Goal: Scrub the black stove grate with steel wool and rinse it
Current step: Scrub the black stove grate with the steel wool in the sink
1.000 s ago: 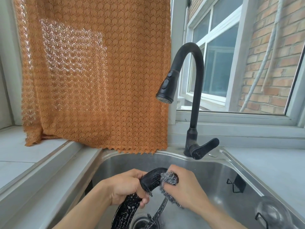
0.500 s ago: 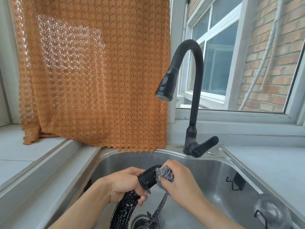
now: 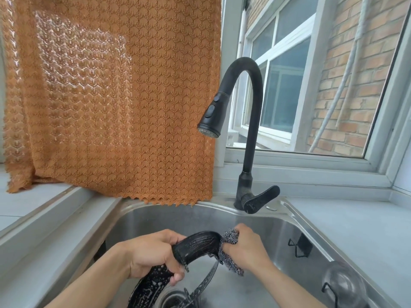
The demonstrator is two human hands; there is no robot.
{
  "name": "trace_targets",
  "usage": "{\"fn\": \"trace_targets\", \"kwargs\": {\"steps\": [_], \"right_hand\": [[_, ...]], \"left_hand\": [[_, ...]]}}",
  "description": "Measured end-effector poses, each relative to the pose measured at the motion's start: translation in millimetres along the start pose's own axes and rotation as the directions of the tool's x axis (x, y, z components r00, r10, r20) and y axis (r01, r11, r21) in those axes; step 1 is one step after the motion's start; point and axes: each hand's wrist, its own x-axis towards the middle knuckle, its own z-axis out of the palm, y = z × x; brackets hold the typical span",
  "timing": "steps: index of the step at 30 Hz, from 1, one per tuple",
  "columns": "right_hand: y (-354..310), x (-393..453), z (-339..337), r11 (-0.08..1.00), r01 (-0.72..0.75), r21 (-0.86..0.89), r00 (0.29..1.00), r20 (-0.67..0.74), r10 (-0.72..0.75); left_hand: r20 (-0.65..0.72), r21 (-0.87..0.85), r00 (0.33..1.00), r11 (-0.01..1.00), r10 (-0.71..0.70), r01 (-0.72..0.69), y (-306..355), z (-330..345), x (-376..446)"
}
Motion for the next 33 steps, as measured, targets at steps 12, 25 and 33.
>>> {"fn": "trace_targets", "kwargs": {"steps": [12, 25, 33], "right_hand": [[-1.3, -1.8, -0.9, 0.994, 0.093, 0.062, 0.996, 0.009, -0.094], [-42.8, -36.0, -1.8, 0.845, 0.523, 0.111, 0.852, -0.058, -0.520], [-42.3, -36.6, 3.0, 0.772, 0.636, 0.020, 0.772, 0.009, -0.636]], "left_hand": [[-0.059, -0.023, 0.998, 0.999, 0.026, -0.027, -1.1, 0.5, 1.3], [-0.107, -0.171, 0.993, 0.983, 0.046, -0.064, -2.5, 7.1, 12.2], [-0.133, -0.290, 0.990, 0.954, 0.037, -0.074, -5.7, 6.6, 19.2]]}}
